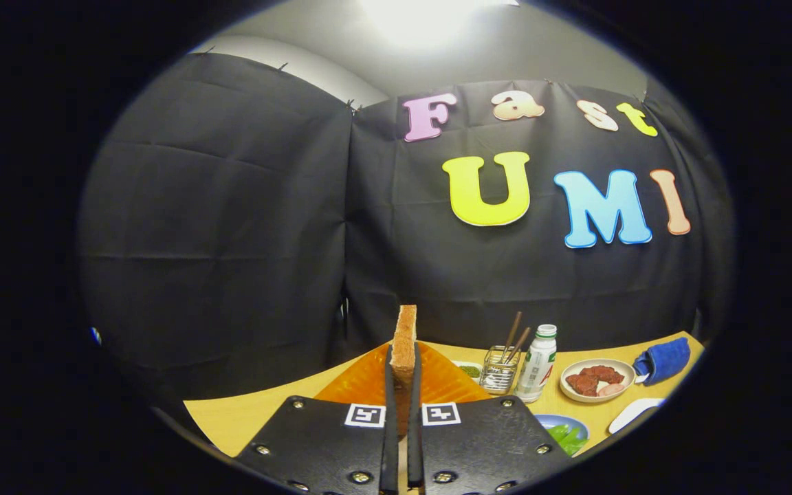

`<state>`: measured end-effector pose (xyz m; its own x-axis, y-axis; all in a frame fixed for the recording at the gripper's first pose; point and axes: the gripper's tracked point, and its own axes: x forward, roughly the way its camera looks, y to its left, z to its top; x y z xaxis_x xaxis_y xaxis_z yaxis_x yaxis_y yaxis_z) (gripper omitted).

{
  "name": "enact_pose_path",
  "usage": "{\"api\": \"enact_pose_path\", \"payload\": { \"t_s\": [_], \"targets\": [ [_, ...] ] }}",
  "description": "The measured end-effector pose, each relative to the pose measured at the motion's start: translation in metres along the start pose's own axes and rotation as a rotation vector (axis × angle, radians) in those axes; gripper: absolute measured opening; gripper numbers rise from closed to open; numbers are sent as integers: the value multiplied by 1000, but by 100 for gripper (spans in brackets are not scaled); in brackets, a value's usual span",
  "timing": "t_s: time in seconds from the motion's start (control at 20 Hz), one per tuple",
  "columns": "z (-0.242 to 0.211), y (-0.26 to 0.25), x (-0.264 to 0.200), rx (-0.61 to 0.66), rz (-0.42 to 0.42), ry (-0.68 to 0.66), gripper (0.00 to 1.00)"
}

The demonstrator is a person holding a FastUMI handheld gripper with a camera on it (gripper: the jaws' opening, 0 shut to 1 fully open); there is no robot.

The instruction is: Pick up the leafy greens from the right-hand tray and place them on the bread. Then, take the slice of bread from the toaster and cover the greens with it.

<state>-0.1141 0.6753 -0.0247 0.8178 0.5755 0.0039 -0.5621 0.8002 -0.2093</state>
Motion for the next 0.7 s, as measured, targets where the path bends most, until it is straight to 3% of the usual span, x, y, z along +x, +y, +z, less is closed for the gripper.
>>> {"api": "enact_pose_path", "payload": {
  "t_s": [0.45, 0.7],
  "targets": [
    [11, -56, -46, -18, -15, -2, 5],
    [-16, -92, -58, -26, -57, 36, 5]
  ]
}}
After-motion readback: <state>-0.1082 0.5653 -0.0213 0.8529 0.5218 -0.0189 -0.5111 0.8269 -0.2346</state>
